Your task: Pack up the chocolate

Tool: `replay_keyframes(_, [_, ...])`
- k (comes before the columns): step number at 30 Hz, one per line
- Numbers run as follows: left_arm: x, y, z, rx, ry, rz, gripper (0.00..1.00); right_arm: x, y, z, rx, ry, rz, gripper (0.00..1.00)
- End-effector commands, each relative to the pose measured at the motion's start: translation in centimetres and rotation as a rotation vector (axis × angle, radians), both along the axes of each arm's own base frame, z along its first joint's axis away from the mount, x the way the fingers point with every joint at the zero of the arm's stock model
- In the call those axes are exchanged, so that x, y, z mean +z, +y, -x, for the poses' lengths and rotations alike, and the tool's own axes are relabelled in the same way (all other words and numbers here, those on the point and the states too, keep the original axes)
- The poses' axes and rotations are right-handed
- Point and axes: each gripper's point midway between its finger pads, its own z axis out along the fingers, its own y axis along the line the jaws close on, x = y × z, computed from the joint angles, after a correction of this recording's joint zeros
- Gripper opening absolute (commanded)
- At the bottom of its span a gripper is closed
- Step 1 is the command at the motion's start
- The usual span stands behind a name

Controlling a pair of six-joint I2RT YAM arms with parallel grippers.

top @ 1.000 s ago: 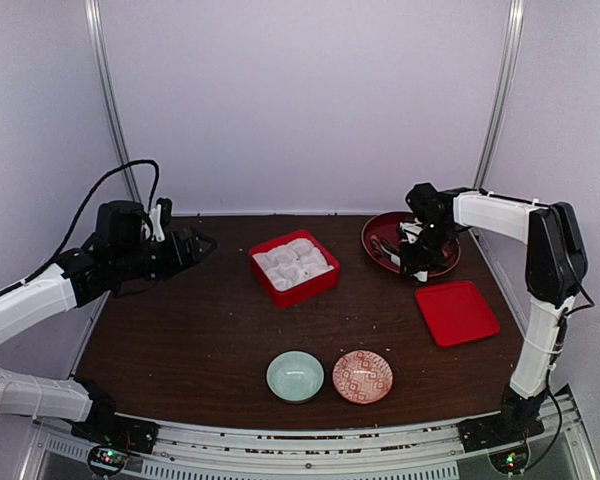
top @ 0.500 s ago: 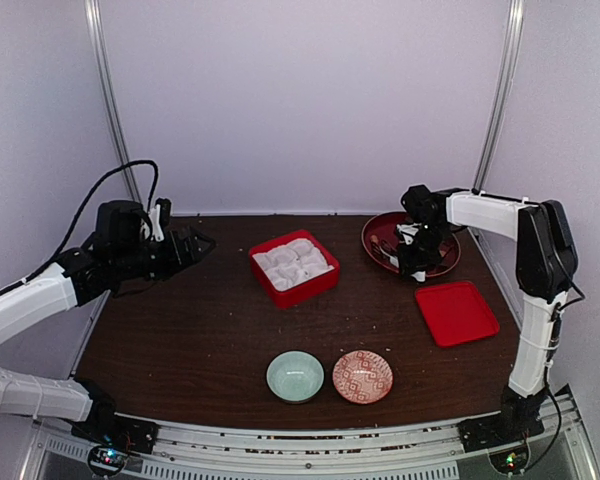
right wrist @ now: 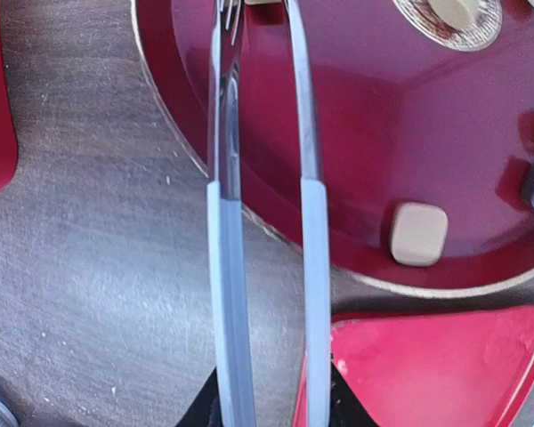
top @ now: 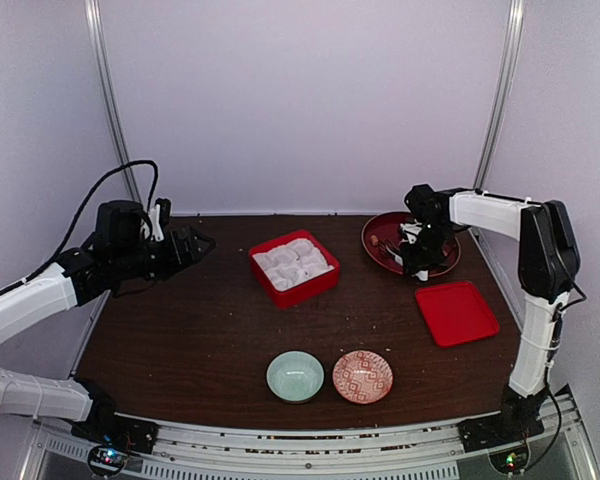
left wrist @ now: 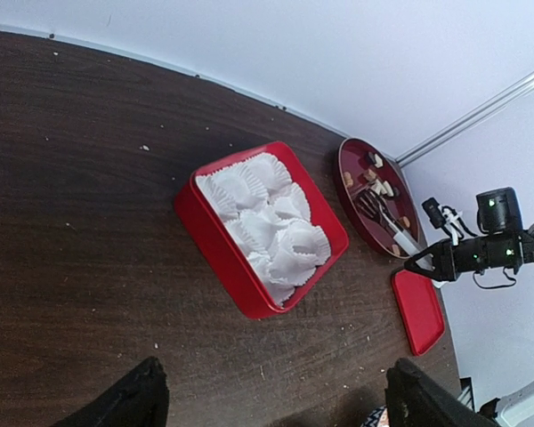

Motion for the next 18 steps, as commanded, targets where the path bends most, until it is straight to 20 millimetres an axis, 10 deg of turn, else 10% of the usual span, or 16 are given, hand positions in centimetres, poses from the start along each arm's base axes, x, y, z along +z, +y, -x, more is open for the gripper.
replay_keyframes(1, [0.5, 0.2, -0.1, 0.000, -0.023, 0.004, 0.87, 3.7, -0.6, 0.6, -0.013, -0.078, -0.028, 0.15])
replay_keyframes(9, [0.2, -0.3, -0.3, -0.030, -0.024, -0.005, 0.88, 8.8, 1.6, 2.3, 0.079, -0.154, -0.134, 0.11])
replay_keyframes(18, [0.7, -0.5, 0.1, -0.073, -0.062, -0.031, 0.91, 12.9, 9.5, 5.0, 0.345, -0.171, -0.199, 0.10])
